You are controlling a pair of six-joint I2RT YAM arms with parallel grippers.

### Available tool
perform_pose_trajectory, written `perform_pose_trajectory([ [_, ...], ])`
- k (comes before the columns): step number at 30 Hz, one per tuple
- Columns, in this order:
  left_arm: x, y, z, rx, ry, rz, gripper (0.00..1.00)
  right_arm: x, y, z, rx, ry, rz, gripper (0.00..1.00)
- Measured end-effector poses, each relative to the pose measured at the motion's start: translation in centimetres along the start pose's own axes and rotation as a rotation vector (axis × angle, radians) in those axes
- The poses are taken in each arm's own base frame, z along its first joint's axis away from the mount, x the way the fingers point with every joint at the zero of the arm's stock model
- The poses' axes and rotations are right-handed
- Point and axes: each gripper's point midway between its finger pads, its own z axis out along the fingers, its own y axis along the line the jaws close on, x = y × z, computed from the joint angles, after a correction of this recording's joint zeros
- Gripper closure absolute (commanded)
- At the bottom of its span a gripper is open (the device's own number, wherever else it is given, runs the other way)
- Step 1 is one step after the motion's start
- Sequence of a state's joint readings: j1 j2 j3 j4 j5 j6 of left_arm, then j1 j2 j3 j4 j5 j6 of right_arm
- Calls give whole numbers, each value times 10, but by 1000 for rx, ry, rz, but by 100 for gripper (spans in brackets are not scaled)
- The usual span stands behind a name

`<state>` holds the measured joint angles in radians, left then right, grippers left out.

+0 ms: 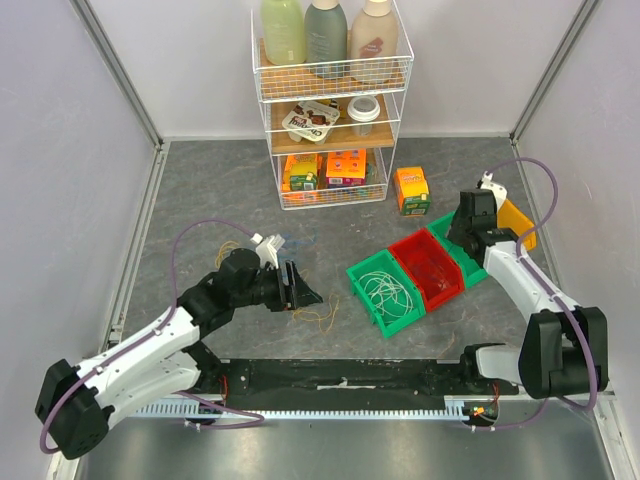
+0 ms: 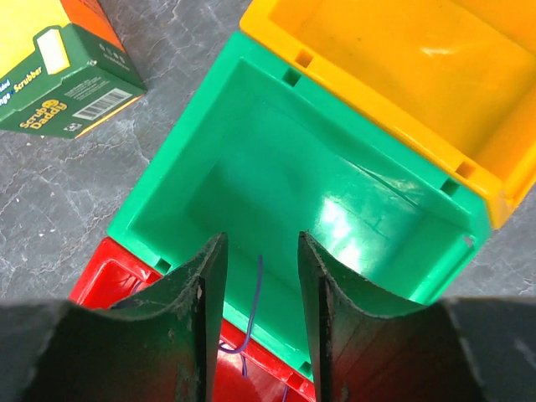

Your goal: Untangle the cables

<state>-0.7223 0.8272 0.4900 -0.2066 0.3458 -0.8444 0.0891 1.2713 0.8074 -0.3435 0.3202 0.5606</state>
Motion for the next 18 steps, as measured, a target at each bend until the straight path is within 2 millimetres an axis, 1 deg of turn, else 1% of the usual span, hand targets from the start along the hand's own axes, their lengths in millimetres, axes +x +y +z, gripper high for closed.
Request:
perform_pose_trajectory([
  [3,2,4,3,-14,13,-6,30,5,4,3,-24,12,-3,54],
  [6,3,6,6,-22,24,-11,30,10,3,5,-28,21,-7,64],
  [9,5,8,8,-30,32,-15,30,13,3,6,-32,25,-13,78],
  [11,5,9,8,-33,34,-16,30,15,3,8,-34,27,-17,93],
  [13,5,9,8,-32,34,-15,30,16,4,8,-39,31,-28,100],
  [16,5,9,8,-33,33,-15,30,15,5,4,-47,18,-42,100],
  [18,5,9,9,-34,34,-15,30,11,6,-4,-60,-10,-46,100],
])
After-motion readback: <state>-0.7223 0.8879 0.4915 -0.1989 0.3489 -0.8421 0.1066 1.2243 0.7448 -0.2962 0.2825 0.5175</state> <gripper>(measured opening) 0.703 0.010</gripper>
